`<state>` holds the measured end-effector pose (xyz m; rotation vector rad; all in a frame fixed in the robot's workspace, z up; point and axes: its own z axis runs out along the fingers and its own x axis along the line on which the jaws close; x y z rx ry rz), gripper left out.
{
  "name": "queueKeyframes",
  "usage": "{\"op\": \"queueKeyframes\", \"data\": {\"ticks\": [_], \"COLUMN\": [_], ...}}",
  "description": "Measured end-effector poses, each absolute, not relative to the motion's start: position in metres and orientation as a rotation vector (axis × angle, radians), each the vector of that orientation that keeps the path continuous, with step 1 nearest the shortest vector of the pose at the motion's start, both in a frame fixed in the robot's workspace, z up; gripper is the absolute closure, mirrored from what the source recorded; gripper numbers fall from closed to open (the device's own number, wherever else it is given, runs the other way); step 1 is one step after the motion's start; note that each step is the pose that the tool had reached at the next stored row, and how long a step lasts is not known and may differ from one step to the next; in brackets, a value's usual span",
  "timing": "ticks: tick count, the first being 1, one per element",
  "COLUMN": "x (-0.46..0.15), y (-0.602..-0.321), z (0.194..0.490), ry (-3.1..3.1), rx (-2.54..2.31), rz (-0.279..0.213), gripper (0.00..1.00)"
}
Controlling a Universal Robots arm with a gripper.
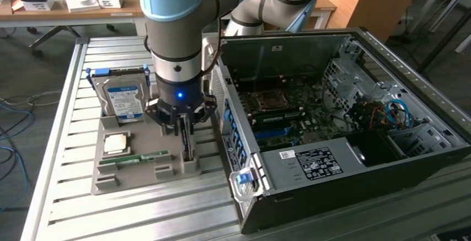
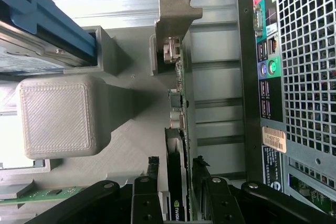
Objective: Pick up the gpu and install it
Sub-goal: 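Pick up the gpu and move the gpu toward the slot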
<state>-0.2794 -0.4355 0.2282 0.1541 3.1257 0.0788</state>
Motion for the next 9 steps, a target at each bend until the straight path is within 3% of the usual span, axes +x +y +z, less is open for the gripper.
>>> {"op": "queueKeyframes", "data": {"ticks": [9], "x": [-0.2811], "y": [-0.4354], "z": [0.2282], "ry": [3.126], "rx": [0.154], "rz": [0.079], "gripper": [0.61]}}
